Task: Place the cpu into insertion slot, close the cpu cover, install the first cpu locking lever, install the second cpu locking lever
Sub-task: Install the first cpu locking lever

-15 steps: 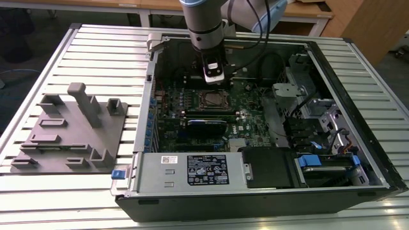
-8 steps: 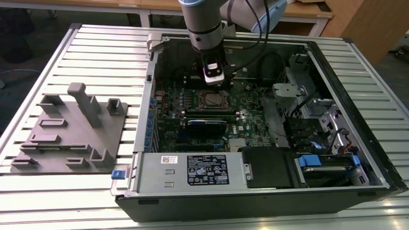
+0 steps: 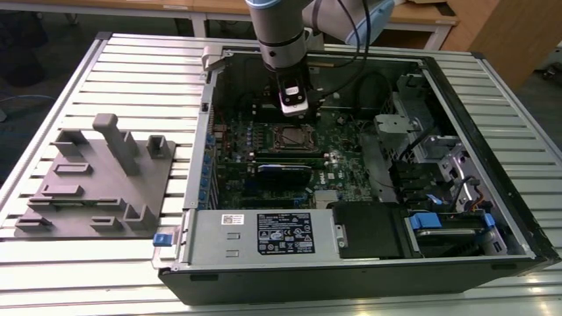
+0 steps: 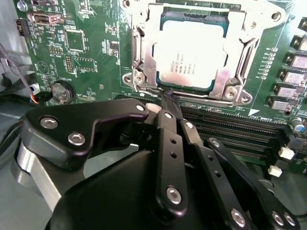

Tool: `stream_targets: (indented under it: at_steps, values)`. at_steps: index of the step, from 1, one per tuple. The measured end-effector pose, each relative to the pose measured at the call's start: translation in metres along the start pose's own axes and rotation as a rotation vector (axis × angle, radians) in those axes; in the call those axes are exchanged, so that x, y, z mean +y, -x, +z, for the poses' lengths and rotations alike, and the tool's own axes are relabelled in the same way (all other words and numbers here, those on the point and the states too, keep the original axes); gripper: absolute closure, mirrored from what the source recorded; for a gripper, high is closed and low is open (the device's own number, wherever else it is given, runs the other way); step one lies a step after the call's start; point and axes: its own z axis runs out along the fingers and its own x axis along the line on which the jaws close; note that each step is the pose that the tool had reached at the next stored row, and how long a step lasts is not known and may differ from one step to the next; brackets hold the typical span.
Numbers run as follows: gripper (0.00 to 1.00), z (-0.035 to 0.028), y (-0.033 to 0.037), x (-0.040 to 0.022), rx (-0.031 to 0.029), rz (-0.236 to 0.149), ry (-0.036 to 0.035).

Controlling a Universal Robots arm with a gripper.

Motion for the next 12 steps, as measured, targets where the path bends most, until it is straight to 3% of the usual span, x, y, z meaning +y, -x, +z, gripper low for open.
stream_targets:
  at_steps: [7, 12]
  values:
    - [0.9, -0.0073, 0.0015, 0.0013, 0.0008, 0.0, 0.0009]
    - [0.9, -0.0061, 0.0021, -0.0005, 0.0047, 0.003, 0.0098]
